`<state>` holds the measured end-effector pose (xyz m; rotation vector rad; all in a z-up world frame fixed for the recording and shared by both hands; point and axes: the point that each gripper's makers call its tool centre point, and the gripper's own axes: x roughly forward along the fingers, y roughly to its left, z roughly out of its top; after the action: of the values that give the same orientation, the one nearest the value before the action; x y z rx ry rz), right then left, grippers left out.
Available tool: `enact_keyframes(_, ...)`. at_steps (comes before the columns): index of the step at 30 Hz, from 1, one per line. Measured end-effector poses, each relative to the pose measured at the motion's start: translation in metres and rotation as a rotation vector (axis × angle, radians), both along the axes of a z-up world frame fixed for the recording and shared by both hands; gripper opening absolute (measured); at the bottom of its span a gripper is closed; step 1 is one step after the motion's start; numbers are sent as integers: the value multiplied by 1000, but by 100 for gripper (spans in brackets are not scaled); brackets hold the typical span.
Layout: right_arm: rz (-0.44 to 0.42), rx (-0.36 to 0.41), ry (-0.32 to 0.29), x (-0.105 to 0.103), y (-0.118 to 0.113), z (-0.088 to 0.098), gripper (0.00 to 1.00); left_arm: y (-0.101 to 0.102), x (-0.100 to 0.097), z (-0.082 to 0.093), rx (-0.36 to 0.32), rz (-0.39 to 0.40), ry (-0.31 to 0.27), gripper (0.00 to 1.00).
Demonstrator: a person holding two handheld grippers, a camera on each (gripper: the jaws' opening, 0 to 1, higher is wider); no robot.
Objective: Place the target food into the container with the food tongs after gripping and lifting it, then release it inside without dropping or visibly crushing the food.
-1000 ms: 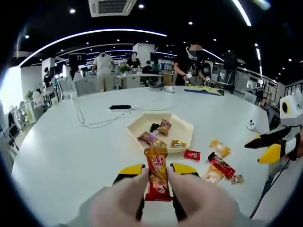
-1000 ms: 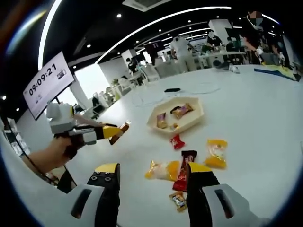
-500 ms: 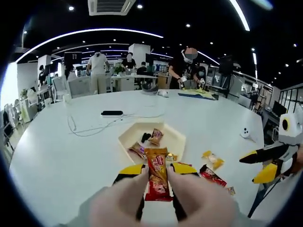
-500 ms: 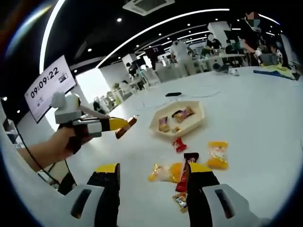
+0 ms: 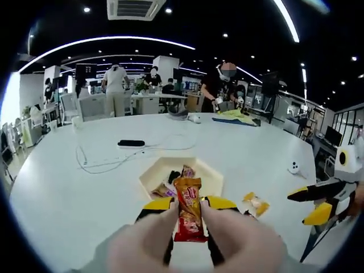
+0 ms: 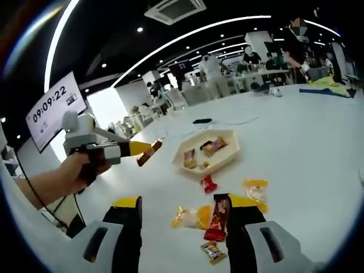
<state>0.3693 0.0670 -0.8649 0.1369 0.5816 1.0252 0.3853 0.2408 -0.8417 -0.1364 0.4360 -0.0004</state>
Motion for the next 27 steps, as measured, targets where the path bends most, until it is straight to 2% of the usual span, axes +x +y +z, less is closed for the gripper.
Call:
enact_keyframes(6,-16,14,7,9,2,3,62,3,10,1,-29,4,-16,19)
enact_keyframes(11,-8,23,-9,14,10,6,62,0,12,3,-15,-18,-8,19)
enact_keyframes(17,9,29,-1,7,11,5,62,-1,12,10,-16,-20,-20,19)
enact_keyframes(22,10,21,4,1,5,8,62,-7,10,6,-25,-39,-2,19)
enact_keyframes(27,20,-2,-43,-8,-2,16,62,-11,10,6,-37,-49,-2,19)
